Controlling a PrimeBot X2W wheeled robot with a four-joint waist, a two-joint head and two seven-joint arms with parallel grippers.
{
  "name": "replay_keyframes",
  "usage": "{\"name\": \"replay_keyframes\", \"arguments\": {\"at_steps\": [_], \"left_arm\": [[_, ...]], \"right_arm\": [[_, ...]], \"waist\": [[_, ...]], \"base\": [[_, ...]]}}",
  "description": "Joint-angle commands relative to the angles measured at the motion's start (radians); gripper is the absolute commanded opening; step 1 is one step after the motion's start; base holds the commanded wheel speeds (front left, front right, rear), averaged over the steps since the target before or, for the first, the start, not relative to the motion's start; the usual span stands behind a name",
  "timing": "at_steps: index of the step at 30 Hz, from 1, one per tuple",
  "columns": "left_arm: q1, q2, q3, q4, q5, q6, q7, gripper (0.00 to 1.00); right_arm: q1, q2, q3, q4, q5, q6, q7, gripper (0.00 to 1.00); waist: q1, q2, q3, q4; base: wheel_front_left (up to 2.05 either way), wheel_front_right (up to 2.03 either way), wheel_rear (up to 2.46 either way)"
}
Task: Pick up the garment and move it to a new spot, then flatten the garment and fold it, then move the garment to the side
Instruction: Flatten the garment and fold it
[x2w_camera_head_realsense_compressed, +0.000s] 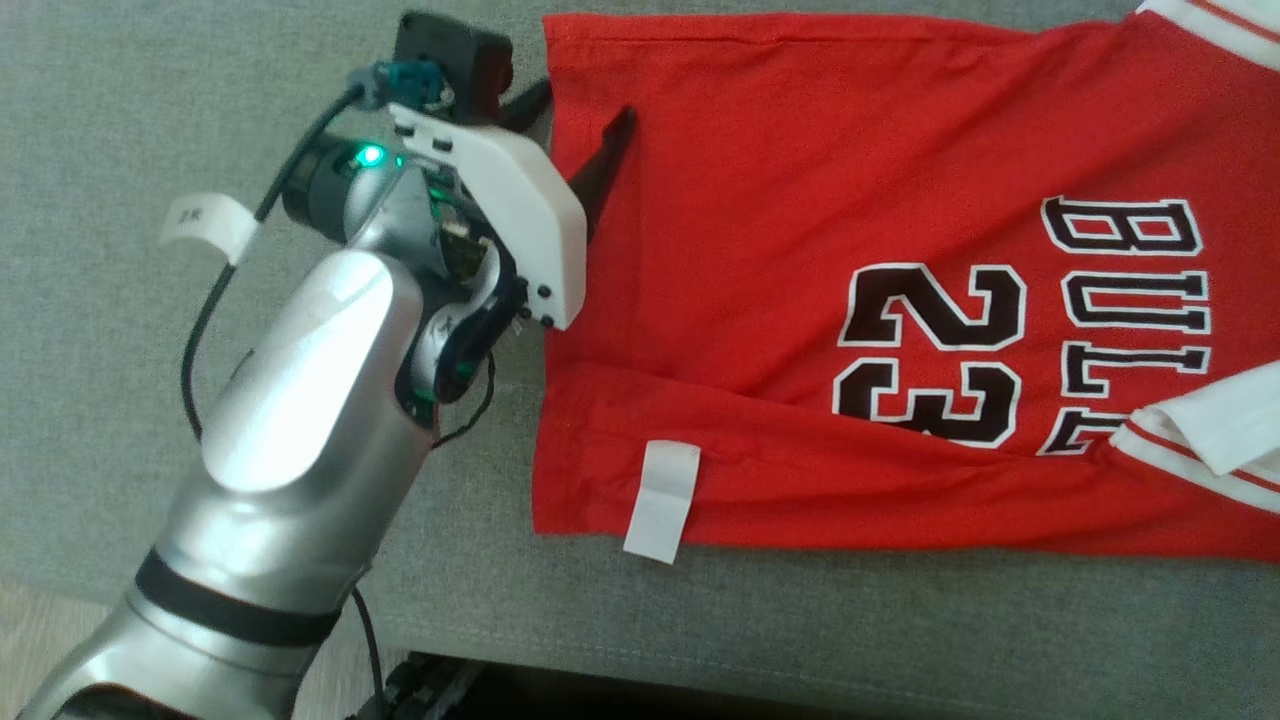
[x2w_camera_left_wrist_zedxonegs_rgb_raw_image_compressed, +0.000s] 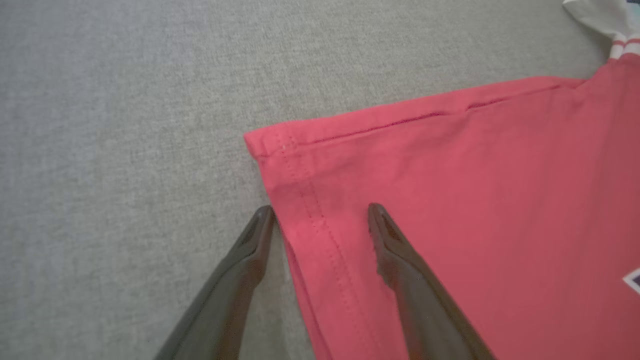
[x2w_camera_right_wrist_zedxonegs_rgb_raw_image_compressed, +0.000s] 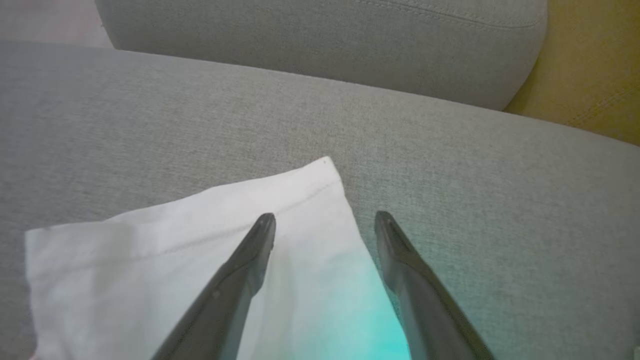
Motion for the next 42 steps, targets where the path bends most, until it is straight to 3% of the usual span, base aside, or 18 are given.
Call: {"name": "replay_keyframes", "arguments": {"at_steps": [1, 19, 20, 21, 25, 34, 42], "left_arm": [[-0.014, 0.025, 0.029, -0.017, 0.008, -0.004, -0.003, 1.0], [-0.092, 0.044, 0.019, -0.008, 0.0, -0.025, 0.042, 1.0], [-0.095, 0.043, 0.016, -0.007, -0.002, -0.03, 0.039, 0.74], [-0.096, 0.04, 0.016, -0.006, -0.005, -0.034, 0.032, 0.02], [-0.099, 0.041, 0.012, 0.001, -0.003, -0.047, 0.004, 0.0], [-0.108, 0.067, 0.059, -0.021, -0.004, -0.026, -0.067, 0.0], [-0.064, 0.12, 0.108, -0.075, -0.021, -0.002, -0.089, 0.0]], "right_arm": [[-0.018, -0.01, 0.01, -0.025, -0.004, 0.007, -0.007, 1.0], [-0.109, 0.0, 0.094, 0.109, 0.051, 0.007, 0.012, 1.0], [-0.107, -0.001, 0.1, 0.112, 0.053, 0.007, 0.01, 0.55], [-0.104, -0.001, 0.105, 0.116, 0.056, 0.007, 0.006, 0.0], [-0.095, -0.005, 0.112, 0.12, 0.054, 0.007, -0.053, 0.0], [-0.13, 0.023, 0.058, 0.114, 0.092, 0.007, -0.158, 0.0], [-0.078, -0.024, 0.065, 0.025, 0.185, 0.007, -0.2, 0.0]], "waist": [[-0.0001, 0.0, 0.004, 0.0], [-0.0001, 0.0, 0.021, -0.012], [-0.0001, 0.0, 0.02, -0.012], [-0.0001, 0.0, 0.019, -0.012], [-0.0001, 0.0, 0.008, -0.016], [-0.0001, 0.0, -0.015, -0.057], [-0.0001, 0.0, -0.058, -0.107]], "base": [[0.0, 0.0, 0.0], [0.0, 0.0, 0.0], [0.0, 0.0, 0.0], [0.0, 0.0, 0.0], [0.0, 0.0, 0.0], [0.0, 0.0, 0.0], [0.0, 0.0, 0.0]]}}
